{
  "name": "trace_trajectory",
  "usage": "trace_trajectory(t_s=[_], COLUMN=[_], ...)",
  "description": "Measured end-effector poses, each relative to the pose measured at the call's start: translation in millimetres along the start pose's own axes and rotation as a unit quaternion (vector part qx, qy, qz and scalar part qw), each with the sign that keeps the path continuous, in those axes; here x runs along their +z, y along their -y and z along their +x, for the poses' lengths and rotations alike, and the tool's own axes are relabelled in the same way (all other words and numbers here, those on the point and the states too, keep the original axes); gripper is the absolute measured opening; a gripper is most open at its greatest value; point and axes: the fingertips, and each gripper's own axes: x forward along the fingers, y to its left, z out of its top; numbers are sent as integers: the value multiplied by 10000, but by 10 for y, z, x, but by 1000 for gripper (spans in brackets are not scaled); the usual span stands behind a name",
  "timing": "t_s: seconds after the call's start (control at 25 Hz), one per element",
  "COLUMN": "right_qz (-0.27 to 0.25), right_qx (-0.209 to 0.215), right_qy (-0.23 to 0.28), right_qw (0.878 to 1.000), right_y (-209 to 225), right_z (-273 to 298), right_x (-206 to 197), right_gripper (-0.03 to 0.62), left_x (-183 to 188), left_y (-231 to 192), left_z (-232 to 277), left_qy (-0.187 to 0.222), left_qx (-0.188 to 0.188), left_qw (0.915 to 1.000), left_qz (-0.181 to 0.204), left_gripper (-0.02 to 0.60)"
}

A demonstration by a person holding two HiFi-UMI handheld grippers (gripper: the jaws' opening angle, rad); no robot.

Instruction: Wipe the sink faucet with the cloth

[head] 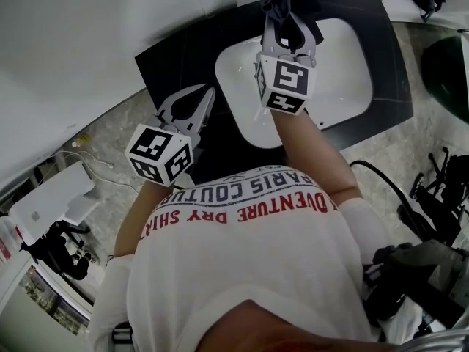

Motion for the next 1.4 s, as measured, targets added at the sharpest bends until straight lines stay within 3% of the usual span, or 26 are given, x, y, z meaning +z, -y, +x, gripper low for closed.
trace_trajectory(t_s=[0.28, 0.52, 0.68, 0.88, 1.12, 1.4], right_qz=[601, 720, 612, 912, 1704, 2577], right_qx=[-100, -28, 54, -72, -340, -421], right_qy=[-49, -55, -54, 303, 649, 517], right_qw=[9981, 9974, 9981, 9953, 9826, 9639], right_y=[14, -13, -75, -156, -173, -24], right_z=[209, 350, 341, 304, 389, 494], right_x=[-1, -55, -102, 19, 110, -193], right_gripper=[77, 77, 77, 77, 77, 77], left_x=[-32, 2, -29, 16, 65, 68], left_y=[-30, -136, -186, -261, -513, -689], left_z=[38, 144, 183, 105, -58, -59], left_qy=[-76, -81, -69, -116, -369, -406], left_qx=[45, 103, -74, -542, -923, -1092], left_qw=[10000, 9999, 9999, 9984, 9938, 9918], left_qz=[-12, -15, -43, 81, 493, 522], left_gripper=[2, 2, 2, 2, 2, 2])
